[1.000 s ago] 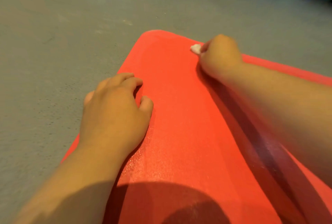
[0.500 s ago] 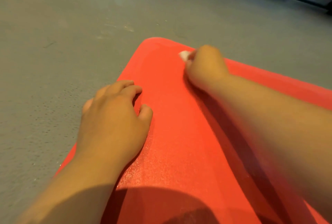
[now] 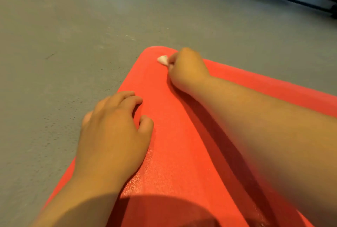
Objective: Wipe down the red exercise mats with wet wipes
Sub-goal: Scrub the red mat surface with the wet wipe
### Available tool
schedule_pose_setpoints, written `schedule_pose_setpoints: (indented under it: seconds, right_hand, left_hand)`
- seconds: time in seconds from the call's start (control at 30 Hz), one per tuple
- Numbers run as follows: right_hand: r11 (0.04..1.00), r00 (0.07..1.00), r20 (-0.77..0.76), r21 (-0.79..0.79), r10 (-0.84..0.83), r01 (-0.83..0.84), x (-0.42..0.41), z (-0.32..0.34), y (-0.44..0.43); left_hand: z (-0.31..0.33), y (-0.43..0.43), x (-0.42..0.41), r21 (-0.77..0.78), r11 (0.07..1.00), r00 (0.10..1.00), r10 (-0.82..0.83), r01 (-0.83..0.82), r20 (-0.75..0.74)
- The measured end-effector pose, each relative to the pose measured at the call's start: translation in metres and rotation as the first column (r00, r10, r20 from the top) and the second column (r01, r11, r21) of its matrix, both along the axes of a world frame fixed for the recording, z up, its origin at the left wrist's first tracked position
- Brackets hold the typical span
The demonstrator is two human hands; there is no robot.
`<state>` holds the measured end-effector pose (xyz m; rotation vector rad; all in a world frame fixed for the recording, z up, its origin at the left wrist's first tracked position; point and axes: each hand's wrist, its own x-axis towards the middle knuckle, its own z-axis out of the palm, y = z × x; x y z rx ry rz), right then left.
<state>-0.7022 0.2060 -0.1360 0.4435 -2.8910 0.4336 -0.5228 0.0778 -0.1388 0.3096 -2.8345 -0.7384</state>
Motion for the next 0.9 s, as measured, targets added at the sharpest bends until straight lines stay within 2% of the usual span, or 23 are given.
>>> schedule_pose_setpoints:
  seconds: [0.07, 0.13, 0.2, 0.27, 0.37, 0.43, 0.5, 0.6, 0.67, 0.73, 0.83, 0.87, 0.9]
  right_hand:
    - [0.999, 0.999, -0.011, 0.004, 0.042, -0.042, -0.003, 0.000, 0.003]
    - [0.991, 0.992, 0.029, 0.045, -0.126, 0.124, -0.021, 0.006, 0.027]
    - [0.918, 0.928, 0.025, 0.159, -0.372, 0.364, -0.037, 0.014, 0.052]
    - [0.887, 0.897, 0.029, 0.162, -0.441, 0.432, -0.044, 0.017, 0.049]
    - [0.980, 0.979, 0.057, 0.053, -0.194, 0.191, -0.034, 0.008, -0.002]
    - [1.000, 0.999, 0.053, 0.024, -0.011, 0.010, -0.026, 0.002, -0.024]
    - [0.997, 0.999, 0.033, 0.079, -0.021, 0.018, -0.034, 0.005, -0.022]
    - [0.948, 0.964, 0.005, 0.183, -0.266, 0.261, -0.053, 0.013, -0.002]
    - [0.926, 0.940, 0.020, 0.181, -0.340, 0.331, -0.057, 0.015, -0.006]
    - [0.958, 0.965, 0.030, 0.135, -0.261, 0.254, -0.049, 0.014, -0.027]
    - [0.997, 0.998, 0.066, 0.082, 0.004, -0.010, -0.036, 0.011, -0.052]
    - [0.993, 0.997, 0.070, 0.107, 0.040, -0.048, -0.035, 0.012, -0.052]
    - [0.990, 0.998, 0.069, 0.139, 0.007, -0.016, -0.035, 0.016, -0.048]
  left_hand:
    - [0.001, 0.000, 0.000, 0.001, 1.000, 1.000, -0.004, 0.004, 0.011]
    - [0.002, 0.000, 0.000, 0.006, 1.000, 1.000, -0.009, 0.008, 0.021]
    - [0.003, 0.000, 0.000, 0.018, 1.000, 1.000, -0.006, 0.006, 0.020]
    - [0.003, 0.001, -0.001, 0.036, 0.999, 1.000, -0.005, 0.005, 0.020]
    - [0.003, -0.001, -0.001, 0.063, 0.998, 1.000, 0.005, -0.006, 0.006]
    - [0.001, -0.003, -0.001, 0.082, 0.997, 1.000, 0.010, -0.009, -0.009]
    - [0.000, -0.003, -0.001, 0.082, 0.997, 1.000, 0.007, -0.007, -0.010]
    - [0.000, -0.004, -0.001, 0.090, 0.996, 1.000, 0.011, -0.009, -0.021]
    - [-0.001, -0.004, -0.001, 0.109, 0.994, 0.999, 0.016, -0.013, -0.032]
    - [-0.002, -0.003, -0.002, 0.126, 0.992, 0.999, 0.013, -0.007, -0.043]
    - [-0.001, -0.004, -0.002, 0.137, 0.991, 0.998, 0.008, -0.001, -0.056]
    - [-0.001, -0.004, -0.002, 0.143, 0.990, 0.998, 0.007, 0.001, -0.057]
    - [-0.001, -0.005, -0.001, 0.148, 0.989, 0.998, 0.006, 0.002, -0.056]
